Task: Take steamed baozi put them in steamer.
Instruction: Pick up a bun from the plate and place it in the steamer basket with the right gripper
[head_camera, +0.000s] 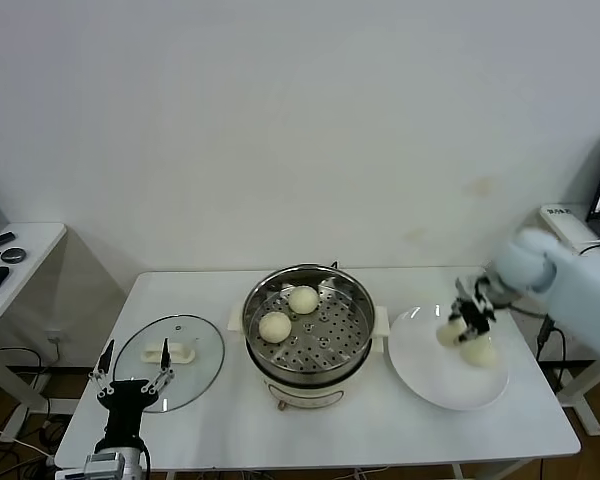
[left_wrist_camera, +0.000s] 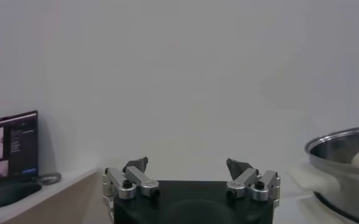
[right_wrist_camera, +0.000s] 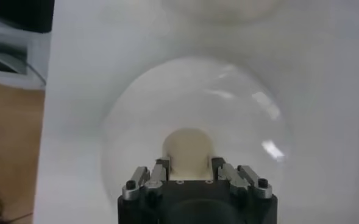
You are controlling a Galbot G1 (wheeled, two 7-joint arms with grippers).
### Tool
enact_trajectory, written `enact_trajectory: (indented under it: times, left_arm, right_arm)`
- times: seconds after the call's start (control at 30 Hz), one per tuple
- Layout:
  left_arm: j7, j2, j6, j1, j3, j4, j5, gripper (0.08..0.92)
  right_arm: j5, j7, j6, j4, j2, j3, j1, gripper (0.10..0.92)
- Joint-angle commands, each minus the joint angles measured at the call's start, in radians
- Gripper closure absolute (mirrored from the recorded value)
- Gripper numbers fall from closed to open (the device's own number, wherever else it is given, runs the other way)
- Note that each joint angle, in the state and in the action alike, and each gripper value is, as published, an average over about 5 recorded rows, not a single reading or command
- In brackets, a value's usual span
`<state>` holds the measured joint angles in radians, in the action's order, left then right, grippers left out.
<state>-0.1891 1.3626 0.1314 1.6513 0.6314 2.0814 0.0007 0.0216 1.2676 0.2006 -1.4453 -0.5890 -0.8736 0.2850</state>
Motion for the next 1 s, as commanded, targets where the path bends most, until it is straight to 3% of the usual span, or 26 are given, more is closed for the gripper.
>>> enact_trajectory:
  times: [0.03, 0.2, 0.4, 0.67, 1.0]
  left_arm:
    - [0.000, -0.003, 0.000, -0.001, 0.001, -0.004, -0.001, 0.177]
    - [0.000, -0.002, 0.000, -0.001, 0.004, 0.000, 0.000, 0.177]
    - [0.000, 0.004, 0.000, 0.004, 0.011, 0.002, 0.003, 0.177]
    - [-0.001, 0.012, 0.002, 0.011, 0.037, 0.008, 0.002, 0.177]
    - [-0.003, 0.015, 0.006, 0.014, 0.049, 0.003, 0.002, 0.177]
  right_arm:
    - [-0.198, 0.020, -0.066, -0.022, -0.123, -0.175, 0.401, 0.592]
    - [-0.307, -0.067, -0.130, -0.083, -0.228, -0.260, 0.408, 0.593]
    - [-0.291, -0.140, -0.299, -0.114, -0.369, -0.372, 0.369, 0.585]
    - [-0.149, -0.197, -0.528, -0.081, -0.527, -0.437, 0.315, 0.583]
    - [0.066, -0.187, -0.683, -0.029, -0.567, -0.451, 0.279, 0.575]
